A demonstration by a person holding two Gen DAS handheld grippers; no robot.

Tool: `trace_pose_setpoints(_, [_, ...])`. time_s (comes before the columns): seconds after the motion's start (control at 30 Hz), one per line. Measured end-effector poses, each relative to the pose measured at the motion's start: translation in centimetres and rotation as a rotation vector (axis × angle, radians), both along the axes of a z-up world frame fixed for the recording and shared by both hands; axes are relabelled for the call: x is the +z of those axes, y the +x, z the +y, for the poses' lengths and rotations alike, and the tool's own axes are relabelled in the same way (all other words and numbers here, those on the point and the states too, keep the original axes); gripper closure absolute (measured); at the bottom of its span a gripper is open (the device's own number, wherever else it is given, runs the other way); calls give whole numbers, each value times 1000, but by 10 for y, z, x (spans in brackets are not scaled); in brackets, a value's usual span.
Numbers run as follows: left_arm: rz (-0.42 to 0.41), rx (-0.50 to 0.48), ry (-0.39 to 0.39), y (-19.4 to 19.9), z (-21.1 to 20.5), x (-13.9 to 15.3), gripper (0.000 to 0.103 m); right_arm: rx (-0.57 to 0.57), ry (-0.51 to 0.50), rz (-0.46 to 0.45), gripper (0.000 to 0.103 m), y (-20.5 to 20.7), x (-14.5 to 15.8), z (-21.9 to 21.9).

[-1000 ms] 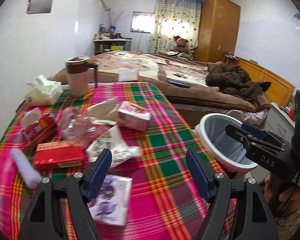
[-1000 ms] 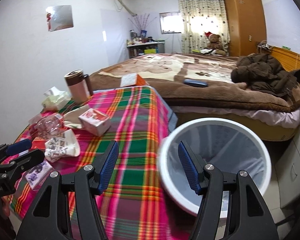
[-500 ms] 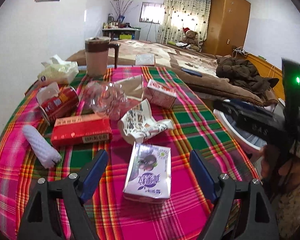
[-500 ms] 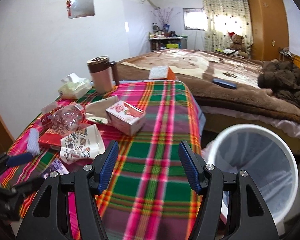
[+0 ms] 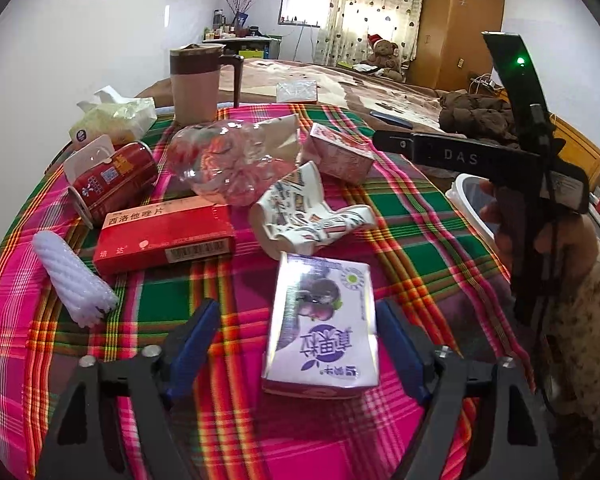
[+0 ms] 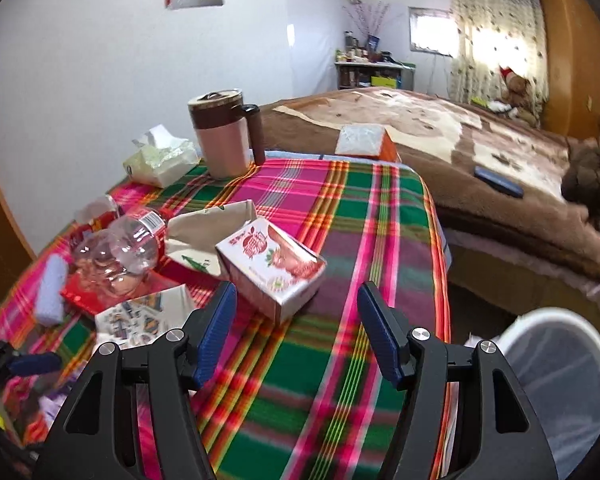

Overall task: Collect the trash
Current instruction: 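Move both tools back over the table toward the juice cartons, then grasp the purple juice carton with the left tool while the right tool grasps the pink strawberry carton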

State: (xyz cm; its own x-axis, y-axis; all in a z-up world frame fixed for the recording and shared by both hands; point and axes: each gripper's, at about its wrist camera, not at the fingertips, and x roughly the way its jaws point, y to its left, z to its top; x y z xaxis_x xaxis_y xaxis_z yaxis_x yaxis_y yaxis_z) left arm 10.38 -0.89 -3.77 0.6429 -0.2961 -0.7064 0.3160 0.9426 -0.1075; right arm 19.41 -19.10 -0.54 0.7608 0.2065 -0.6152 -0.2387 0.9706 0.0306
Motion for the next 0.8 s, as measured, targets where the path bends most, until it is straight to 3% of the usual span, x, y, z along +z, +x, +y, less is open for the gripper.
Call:
trace_pose_setpoints(0.17, [18, 52, 2, 9, 13, -5, 34, 62, 20, 19, 39, 22, -1, 3])
trace_pose_setpoints(0.3, [31, 81, -4, 13, 20, -8, 34, 104, 81, 40, 38, 35, -3, 3])
trace_pose_setpoints(0.57, [49, 87, -12, 19, 23, -12, 34, 173, 66, 103, 38, 61, -10, 10])
trace_pose_setpoints(0.8, [53, 106, -18, 20, 28, -12, 34, 238, 90, 138, 38, 50, -13, 11])
